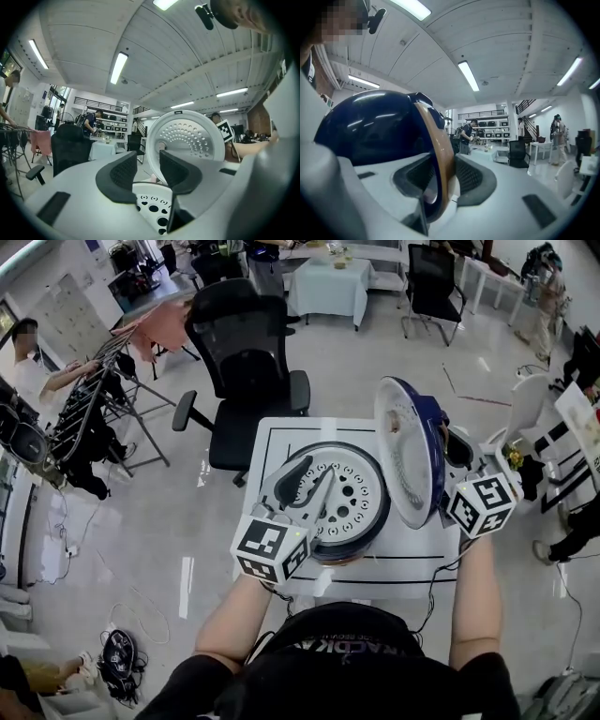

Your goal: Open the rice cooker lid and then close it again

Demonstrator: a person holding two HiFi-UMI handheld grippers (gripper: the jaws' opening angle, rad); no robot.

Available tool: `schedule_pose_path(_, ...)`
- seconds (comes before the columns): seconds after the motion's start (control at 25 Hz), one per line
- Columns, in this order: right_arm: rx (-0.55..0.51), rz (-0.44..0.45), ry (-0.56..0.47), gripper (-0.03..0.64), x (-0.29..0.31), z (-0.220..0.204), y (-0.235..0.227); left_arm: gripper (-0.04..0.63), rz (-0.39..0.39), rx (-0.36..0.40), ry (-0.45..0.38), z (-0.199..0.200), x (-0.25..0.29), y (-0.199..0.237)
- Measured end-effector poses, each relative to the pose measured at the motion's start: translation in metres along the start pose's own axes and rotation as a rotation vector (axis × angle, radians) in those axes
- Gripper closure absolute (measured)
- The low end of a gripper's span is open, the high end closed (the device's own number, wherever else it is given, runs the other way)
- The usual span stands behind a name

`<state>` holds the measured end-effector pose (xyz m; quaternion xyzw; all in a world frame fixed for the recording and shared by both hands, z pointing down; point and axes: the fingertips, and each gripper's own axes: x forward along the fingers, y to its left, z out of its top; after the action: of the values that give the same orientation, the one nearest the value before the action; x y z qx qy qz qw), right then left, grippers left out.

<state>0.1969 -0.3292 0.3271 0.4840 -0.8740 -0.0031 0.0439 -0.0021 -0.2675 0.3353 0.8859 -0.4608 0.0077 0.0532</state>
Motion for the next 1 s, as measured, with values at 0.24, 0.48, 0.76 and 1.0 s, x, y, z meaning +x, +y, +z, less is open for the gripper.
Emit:
schedule_pose_path(0.24, 0.033, -0.003, -0.005, 0.483, -0.001, -0.006, -0.008, 0.451, 0.007, -0.002, 0.007, -0.004, 0.004, -0.002)
schedule_pose_path(0.48, 0.045, 0.002, -0.017, 0.483, -0.001, -0.007, -0.006, 0.449, 0.038, -0.005, 0.005, -0.006, 0.004, -0.007)
schedule_pose_path(0.76, 0.041, 0.048, -0.024, 0.48, -0.004, -0.008, -0.003, 0.449, 0.115, -0.013, 0.001, -0.009, -0.001, -0.018)
schedule_pose_path(1.0, 0.067, 0.125, -0.054, 0.463, -0.012, -0.011, -0.002, 0.449, 0.191, -0.026, 0.01, -0.021, -0.011, -0.03)
